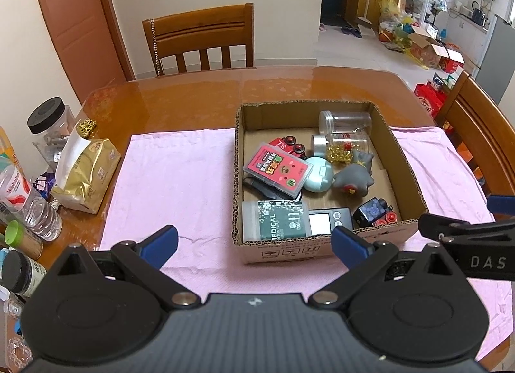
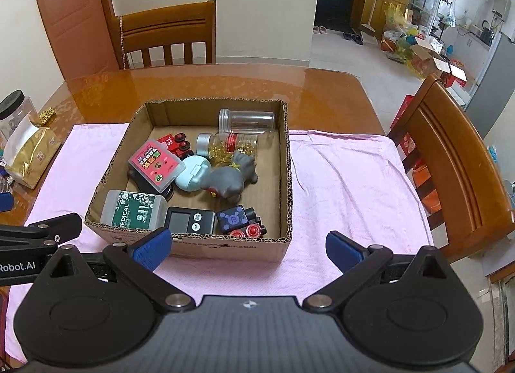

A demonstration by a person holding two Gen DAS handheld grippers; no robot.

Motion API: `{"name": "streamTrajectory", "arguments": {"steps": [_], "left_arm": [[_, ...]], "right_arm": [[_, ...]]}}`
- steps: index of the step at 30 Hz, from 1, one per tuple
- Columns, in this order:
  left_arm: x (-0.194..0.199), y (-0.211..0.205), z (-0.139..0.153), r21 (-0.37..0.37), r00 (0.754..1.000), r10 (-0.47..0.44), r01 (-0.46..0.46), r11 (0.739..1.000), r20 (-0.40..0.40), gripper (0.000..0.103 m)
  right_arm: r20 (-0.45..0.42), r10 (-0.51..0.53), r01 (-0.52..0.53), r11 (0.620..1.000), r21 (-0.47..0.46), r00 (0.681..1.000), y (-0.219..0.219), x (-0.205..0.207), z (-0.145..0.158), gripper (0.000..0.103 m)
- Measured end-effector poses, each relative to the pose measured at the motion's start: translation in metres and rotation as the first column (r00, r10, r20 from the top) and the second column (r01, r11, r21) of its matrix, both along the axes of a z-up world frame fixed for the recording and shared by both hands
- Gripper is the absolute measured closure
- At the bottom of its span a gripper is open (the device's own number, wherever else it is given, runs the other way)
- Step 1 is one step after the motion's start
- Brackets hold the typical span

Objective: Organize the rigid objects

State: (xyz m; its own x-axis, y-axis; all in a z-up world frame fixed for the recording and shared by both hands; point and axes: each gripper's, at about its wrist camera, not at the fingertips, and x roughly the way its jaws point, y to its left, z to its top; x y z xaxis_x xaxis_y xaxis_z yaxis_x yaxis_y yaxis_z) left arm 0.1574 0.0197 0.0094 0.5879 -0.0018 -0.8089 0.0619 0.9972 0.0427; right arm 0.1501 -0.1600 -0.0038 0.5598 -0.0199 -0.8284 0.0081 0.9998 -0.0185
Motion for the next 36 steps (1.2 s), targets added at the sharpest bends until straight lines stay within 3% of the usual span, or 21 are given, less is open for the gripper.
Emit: {"name": "streamTrajectory", "arguments": {"steps": [36], "left_arm": [[-0.0016, 0.0010, 0.0004, 0.011, 1.000, 0.005, -0.005, 1.000, -0.012, 0.002]], "right_arm": [[0.017, -0.007, 0.007, 1.000, 0.000, 1.000, 0.0033, -0.0040, 0.0059, 0.000]]}}
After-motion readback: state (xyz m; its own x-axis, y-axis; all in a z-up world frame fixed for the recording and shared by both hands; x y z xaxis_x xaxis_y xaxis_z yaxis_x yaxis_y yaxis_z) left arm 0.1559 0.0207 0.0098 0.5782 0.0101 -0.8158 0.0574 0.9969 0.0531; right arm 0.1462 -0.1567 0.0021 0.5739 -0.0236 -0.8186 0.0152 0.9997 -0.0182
